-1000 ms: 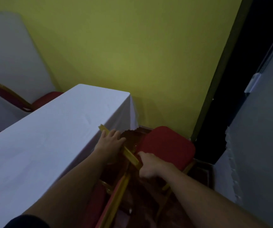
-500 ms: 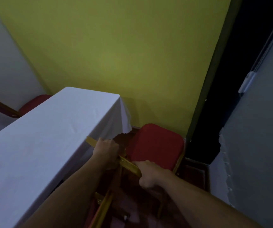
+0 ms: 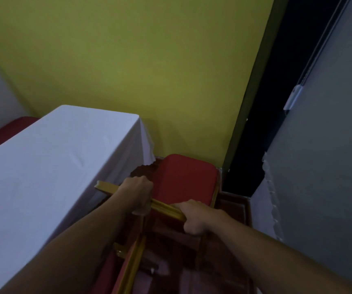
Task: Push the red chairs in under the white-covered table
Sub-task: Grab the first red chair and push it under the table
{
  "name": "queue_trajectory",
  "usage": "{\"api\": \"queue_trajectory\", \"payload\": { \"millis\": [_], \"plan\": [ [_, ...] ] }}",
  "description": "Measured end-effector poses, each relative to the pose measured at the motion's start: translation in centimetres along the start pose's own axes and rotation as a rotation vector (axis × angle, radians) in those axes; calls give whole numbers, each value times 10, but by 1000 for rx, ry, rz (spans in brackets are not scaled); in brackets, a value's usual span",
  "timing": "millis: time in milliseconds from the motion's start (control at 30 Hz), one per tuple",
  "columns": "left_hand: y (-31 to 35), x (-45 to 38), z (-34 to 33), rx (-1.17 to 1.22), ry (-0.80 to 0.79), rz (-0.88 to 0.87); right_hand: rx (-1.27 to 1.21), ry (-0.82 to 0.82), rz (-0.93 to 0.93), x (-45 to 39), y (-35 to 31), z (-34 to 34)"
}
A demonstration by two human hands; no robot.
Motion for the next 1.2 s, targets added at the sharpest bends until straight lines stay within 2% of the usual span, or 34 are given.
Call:
{"api": "queue_trajectory", "payload": {
  "millis": [200, 367, 467, 600, 667, 733, 800, 900, 967, 1033, 1200],
  "plan": [
    [-2, 9, -1, 139, 72, 59, 40, 92, -20, 2, 2, 14],
    [-5, 11, 2, 298, 230, 27, 88, 157, -107, 1, 24, 30],
    [-11, 14, -7, 377, 198, 49, 47, 241, -189, 15, 51, 37],
    [-38, 15, -41, 459, 86, 217, -56, 407, -321, 36, 80, 38],
    [-48, 12, -57, 520, 74, 285, -249, 535, -452, 47, 94, 32],
    [-50, 10, -64, 562, 89, 312, -716, 610, -670, 61, 105, 10],
    [-48, 6, -66, 557, 99, 328, -1244, 508, -760, 63, 90, -20],
    [-39, 5, -60, 526, 111, 345, -1675, 331, -634, 50, 43, -31],
    [-25, 6, -53, 485, 99, 320, -1836, 353, -551, 40, 22, -22],
    [-8, 7, -47, 435, 74, 299, -1965, 462, -564, 35, 15, -16],
    [39, 8, -35, 322, 52, 264, -1901, 738, -707, 39, 29, -26]
  ]
}}
Point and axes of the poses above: each hand's wrist, its own x-axis away from the middle knuckle, its own z-axis out of the back of the hand, y = z × x, the point moved 7 cm from there along -x, towards the middle knuckle, and after that the axes turned 7 degrees about y, right-handed, at the moved point
